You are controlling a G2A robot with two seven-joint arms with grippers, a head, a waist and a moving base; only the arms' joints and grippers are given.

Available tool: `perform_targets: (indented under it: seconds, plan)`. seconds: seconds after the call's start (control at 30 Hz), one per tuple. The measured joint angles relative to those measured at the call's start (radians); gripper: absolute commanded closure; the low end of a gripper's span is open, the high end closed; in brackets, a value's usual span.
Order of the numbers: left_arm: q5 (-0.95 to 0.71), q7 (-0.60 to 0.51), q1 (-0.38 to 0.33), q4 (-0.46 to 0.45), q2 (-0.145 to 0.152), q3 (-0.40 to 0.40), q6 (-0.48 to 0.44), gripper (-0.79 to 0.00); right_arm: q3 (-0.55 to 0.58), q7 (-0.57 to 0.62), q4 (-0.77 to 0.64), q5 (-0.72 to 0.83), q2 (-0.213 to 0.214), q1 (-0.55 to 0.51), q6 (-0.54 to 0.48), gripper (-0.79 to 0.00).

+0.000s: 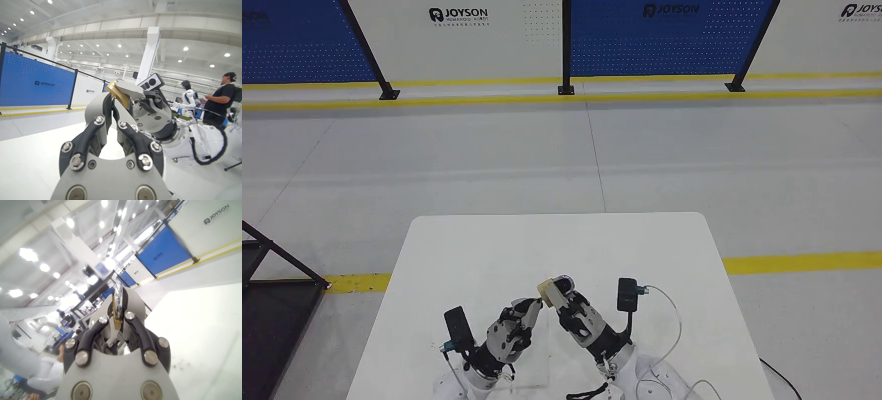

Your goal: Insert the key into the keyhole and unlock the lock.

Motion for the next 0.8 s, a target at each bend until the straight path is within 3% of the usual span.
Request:
perform_targets:
  seconds: [0.63, 0.8]
  plan:
    - [0.105, 0.083, -0.026, 0.018, -0.008, 0.03, 0.18, 0.0, -0.006, 0.003, -0.001, -0.007, 0.002, 0.006, 0.013, 0.0]
    - [0.167, 0.109, -0.032, 0.022, -0.009, 0.031, 0.266, 0.0, -0.005, 0.003, -0.002, -0.005, 0.003, 0.005, 0.013, 0.0]
